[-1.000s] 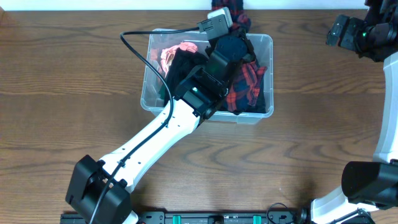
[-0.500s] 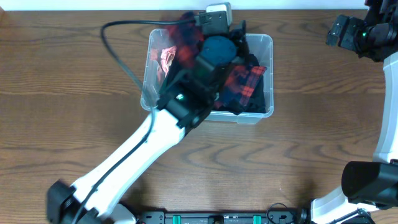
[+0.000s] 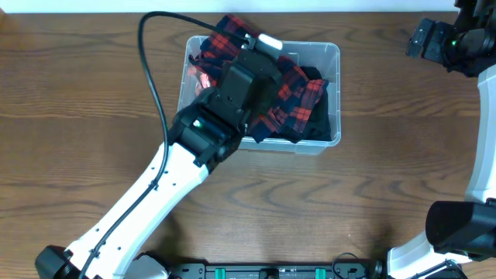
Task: Pack container
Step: 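Press the plaid shirt down into the bin with the left gripper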
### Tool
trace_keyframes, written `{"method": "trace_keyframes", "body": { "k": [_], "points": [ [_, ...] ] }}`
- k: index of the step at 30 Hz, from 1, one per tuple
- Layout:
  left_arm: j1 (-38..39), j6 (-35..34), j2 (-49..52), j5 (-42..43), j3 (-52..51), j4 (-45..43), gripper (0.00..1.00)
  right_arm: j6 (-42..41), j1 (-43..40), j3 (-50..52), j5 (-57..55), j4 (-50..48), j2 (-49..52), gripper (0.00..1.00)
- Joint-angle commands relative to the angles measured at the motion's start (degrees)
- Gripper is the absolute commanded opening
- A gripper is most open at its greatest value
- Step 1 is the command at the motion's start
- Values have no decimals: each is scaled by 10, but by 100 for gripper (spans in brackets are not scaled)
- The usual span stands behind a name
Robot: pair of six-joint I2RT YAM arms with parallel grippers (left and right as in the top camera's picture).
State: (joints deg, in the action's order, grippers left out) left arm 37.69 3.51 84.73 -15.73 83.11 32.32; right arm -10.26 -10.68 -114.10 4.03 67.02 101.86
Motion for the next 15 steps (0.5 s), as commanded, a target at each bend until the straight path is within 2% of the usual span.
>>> {"method": "trace_keyframes", "body": {
  "k": [1,5,7,11,15],
  "points": [
    [-7,71,6,30,5,43,37,-6,2,2,-2,1,0,99],
    [-8,134,7,42,5,100,37,-6,2,2,-2,1,0,99],
    [-8,159,8,74,5,110,37,-6,2,2,-2,1,0,99],
    [-8,192,14,151,5,110,37,-6,2,2,-2,1,0,99],
    [-8,203,29,166,5,116,37,-6,2,2,-2,1,0,99]
  ]
}}
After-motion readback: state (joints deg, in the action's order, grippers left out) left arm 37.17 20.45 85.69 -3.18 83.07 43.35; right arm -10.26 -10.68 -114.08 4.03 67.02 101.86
